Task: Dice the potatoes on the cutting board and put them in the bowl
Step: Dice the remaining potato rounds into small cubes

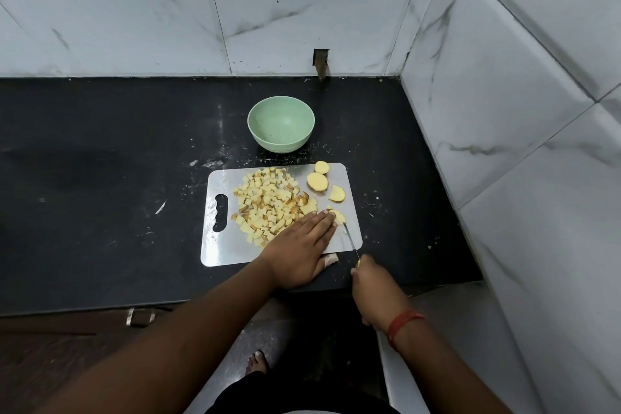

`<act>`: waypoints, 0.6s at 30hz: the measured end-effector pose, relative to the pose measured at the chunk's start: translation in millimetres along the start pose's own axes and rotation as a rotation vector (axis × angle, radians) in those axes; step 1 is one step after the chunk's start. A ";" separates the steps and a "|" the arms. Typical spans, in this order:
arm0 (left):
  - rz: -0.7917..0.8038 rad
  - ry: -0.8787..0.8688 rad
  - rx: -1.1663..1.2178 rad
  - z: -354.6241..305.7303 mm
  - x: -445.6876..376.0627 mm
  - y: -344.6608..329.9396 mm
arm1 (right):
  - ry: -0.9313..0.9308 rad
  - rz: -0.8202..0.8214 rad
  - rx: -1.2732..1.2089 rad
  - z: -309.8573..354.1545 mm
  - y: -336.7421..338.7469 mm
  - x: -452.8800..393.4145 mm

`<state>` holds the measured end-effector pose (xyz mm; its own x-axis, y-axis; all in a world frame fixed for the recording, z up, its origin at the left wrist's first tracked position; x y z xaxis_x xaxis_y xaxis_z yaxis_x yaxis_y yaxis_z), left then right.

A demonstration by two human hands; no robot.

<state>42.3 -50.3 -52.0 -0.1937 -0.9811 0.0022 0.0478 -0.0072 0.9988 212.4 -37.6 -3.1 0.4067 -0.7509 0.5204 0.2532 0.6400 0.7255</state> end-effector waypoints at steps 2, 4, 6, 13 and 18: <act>-0.025 -0.003 -0.016 -0.5 0.8 -1.6 | -0.038 0.021 0.006 6.6 1.6 -9.4; -0.042 0.001 -0.025 -2.1 1.6 0.4 | -0.057 0.026 -0.003 10.2 3.5 -20.6; -0.059 0.003 -0.046 -2.4 2.3 1.6 | -0.032 0.024 0.010 16.1 6.2 -30.1; -0.096 -0.005 -0.070 -0.4 1.8 -2.4 | -0.029 0.041 0.027 21.1 7.4 -37.1; -0.126 0.000 -0.057 0.8 0.9 -1.6 | 0.061 -0.009 -0.018 23.3 12.7 -35.7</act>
<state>41.2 -51.0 -53.6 -0.2016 -0.9717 -0.1229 0.0788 -0.1411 0.9868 180.7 -6.4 -2.0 0.4566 -0.7456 0.4854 0.2722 0.6365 0.7216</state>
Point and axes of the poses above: each hand's wrist, its own x-axis away from the middle knuckle, its own y-axis out of the back of the hand, z = x × y, the point moved 3 cm from there along -x, towards the middle knuckle, and after that the axes turned 8 degrees about y, right-handed, at the moved point
